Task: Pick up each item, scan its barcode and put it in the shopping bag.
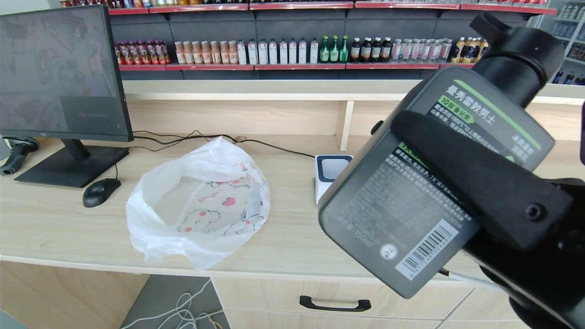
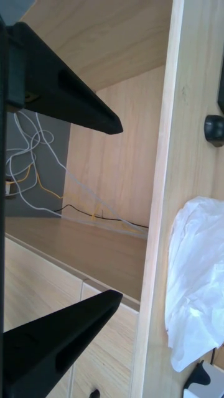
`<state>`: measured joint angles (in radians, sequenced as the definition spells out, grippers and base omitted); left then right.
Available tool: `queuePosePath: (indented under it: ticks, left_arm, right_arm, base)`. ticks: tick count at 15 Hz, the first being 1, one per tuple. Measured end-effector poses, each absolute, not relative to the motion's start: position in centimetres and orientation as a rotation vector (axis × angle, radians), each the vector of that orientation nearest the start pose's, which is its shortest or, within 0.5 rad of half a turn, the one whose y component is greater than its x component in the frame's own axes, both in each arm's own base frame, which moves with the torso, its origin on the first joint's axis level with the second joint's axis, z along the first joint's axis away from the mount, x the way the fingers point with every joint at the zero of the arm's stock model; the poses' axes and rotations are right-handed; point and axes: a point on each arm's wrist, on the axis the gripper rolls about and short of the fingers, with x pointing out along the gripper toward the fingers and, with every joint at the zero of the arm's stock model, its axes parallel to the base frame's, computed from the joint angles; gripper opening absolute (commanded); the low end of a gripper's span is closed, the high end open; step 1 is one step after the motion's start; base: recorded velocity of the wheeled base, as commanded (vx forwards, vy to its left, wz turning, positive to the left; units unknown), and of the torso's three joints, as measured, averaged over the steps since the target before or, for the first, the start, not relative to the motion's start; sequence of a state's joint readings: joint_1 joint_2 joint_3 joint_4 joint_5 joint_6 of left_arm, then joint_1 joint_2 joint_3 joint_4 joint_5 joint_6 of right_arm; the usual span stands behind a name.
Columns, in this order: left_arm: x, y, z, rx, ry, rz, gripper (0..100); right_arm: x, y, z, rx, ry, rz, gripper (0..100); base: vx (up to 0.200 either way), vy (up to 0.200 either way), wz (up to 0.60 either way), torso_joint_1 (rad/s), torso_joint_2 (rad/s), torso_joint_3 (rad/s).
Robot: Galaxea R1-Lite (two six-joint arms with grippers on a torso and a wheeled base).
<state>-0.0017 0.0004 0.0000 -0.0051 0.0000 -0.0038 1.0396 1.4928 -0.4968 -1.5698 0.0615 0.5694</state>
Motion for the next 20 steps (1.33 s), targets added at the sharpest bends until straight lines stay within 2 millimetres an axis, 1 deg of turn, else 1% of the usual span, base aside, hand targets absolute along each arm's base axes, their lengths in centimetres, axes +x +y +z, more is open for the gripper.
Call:
queuePosePath:
  ticks: [3, 4, 6, 8, 10, 12, 14, 16, 18, 20]
  left_arm:
    - [-2.3, 0.0, 7.6, -0.004, -0.005, -0.002, 100]
    - [-2.3, 0.0, 7.6, -0.004, -0.005, -0.002, 100]
    - [-2.3, 0.0, 7.6, -0.004, -0.005, -0.002, 100]
    - [-2.3, 0.0, 7.6, -0.004, -0.005, -0.002, 100]
    - [-2.3, 0.0, 7.6, -0.004, -0.005, -0.002, 100]
    - [-2.3, 0.0, 7.6, -0.004, -0.005, -0.002, 100]
    - [-2.3, 0.0, 7.6, -0.004, -0.005, -0.002, 100]
    - [-2.3, 0.0, 7.6, -0.004, -0.005, -0.002, 100]
    - [-2.3, 0.0, 7.6, -0.004, -0.005, -0.002, 100]
    - [-2.3, 0.0, 7.6, -0.004, -0.005, -0.002, 100]
  right_arm:
    - [11.1, 19.1, 25.0, 0.766, -0.229, 1.203, 0]
    - [11.1, 19.1, 25.0, 0.733, -0.25, 1.198, 0]
    - [11.0, 19.1, 24.8, 0.607, -0.317, 1.207, 0]
    - [11.0, 19.0, 24.6, 0.532, -0.356, 1.193, 0]
    - [11.8, 18.7, 24.0, 0.412, -0.37, 1.134, 0]
    - [12.3, 18.3, 22.7, 0.284, -0.365, 1.05, 0]
    - [12.7, 17.9, 22.1, 0.258, -0.346, 0.916, 0]
    - [13.2, 17.5, 21.6, 0.272, -0.314, 0.719, 0]
    - [14.1, 17.0, 21.1, 0.25, -0.297, 0.61, 0]
    - [15.9, 16.3, 20.5, 0.199, -0.291, 0.522, 0]
  base:
    - [0.0, 0.0, 0.0, 0.0, 0.0, 0.0]
    - [0.0, 0.0, 0.0, 0.0, 0.0, 0.0]
    - [0.0, 0.0, 0.0, 0.0, 0.0, 0.0]
    - [0.0, 0.0, 0.0, 0.0, 0.0, 0.0]
    - [0.0, 0.0, 0.0, 0.0, 0.0, 0.0]
    - [0.0, 0.0, 0.0, 0.0, 0.0, 0.0]
    - [0.0, 0.0, 0.0, 0.0, 0.0, 0.0]
    - [0.0, 0.0, 0.0, 0.0, 0.0, 0.0]
    - [0.0, 0.0, 0.0, 0.0, 0.0, 0.0]
    - [0.0, 0.0, 0.0, 0.0, 0.0, 0.0]
